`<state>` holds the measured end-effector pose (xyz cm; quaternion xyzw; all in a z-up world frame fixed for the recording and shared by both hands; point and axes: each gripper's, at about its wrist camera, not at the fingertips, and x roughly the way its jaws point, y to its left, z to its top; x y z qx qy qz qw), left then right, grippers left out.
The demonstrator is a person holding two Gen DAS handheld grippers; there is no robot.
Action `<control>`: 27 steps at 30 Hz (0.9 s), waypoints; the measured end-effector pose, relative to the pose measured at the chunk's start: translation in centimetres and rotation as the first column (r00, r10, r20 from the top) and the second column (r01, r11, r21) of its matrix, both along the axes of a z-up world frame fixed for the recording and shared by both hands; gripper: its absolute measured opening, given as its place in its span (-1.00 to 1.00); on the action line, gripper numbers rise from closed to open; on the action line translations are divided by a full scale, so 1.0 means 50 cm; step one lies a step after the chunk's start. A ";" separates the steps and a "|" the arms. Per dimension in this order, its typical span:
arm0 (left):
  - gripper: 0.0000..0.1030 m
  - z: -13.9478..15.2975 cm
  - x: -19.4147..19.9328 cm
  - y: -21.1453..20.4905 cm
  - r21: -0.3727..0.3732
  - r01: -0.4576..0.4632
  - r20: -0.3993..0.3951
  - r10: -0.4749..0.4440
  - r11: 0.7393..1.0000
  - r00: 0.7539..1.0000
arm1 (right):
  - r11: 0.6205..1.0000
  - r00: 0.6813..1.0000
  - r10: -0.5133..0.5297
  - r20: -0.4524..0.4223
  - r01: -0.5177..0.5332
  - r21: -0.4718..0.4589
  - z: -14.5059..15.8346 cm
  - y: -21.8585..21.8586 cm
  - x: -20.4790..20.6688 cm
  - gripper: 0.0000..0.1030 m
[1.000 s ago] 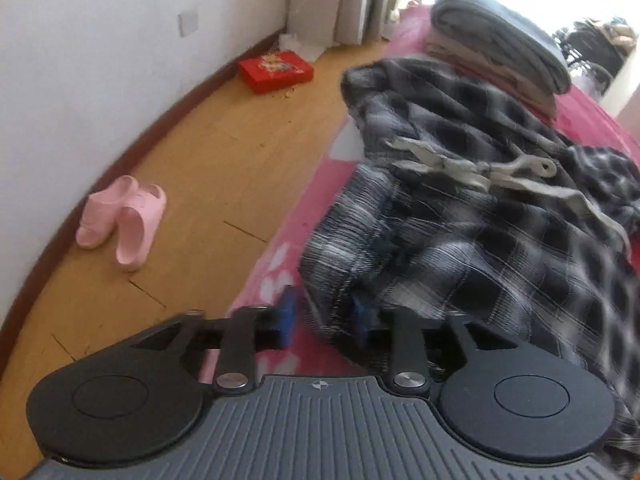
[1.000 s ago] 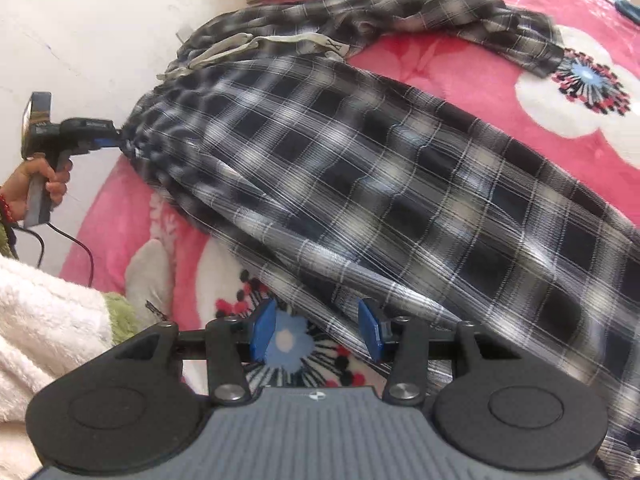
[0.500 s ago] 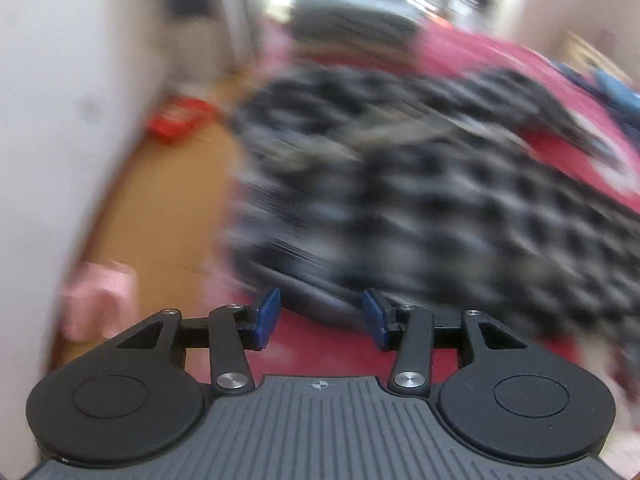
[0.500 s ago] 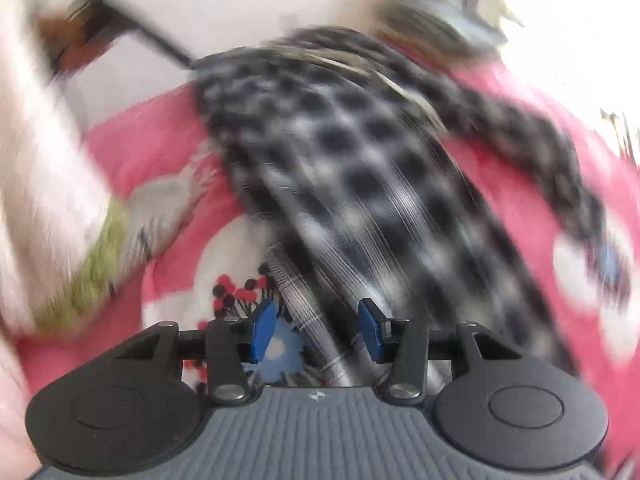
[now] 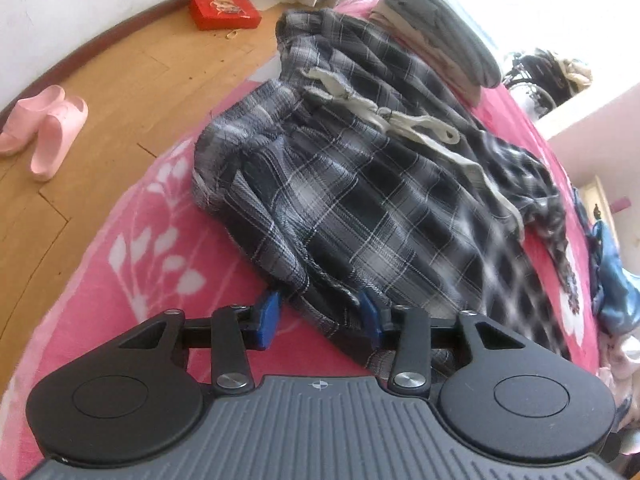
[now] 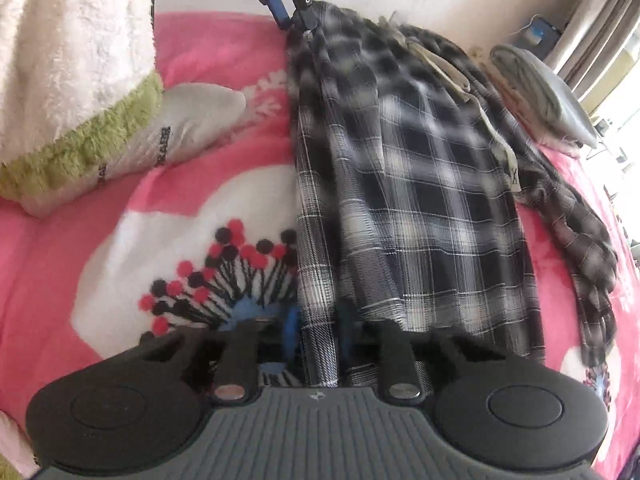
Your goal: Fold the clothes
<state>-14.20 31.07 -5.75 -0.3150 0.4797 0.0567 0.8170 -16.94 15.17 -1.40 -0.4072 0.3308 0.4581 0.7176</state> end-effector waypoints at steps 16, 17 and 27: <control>-0.68 -0.014 -0.002 0.014 -0.022 -0.032 -0.034 0.031 0.999 0.999 | 0.981 0.952 -0.103 -0.287 0.144 0.127 0.068 -0.038 0.055 -0.95; -0.73 -0.015 -0.004 0.011 -0.012 -0.033 -0.026 0.033 0.999 0.999 | 0.980 0.952 -0.113 -0.286 0.155 0.128 0.069 -0.040 0.057 -0.95; -1.00 0.075 -0.040 -0.008 0.201 0.054 -0.001 -0.055 0.978 0.998 | 0.988 0.969 -0.044 -0.244 0.079 0.135 0.081 -0.037 0.030 -0.95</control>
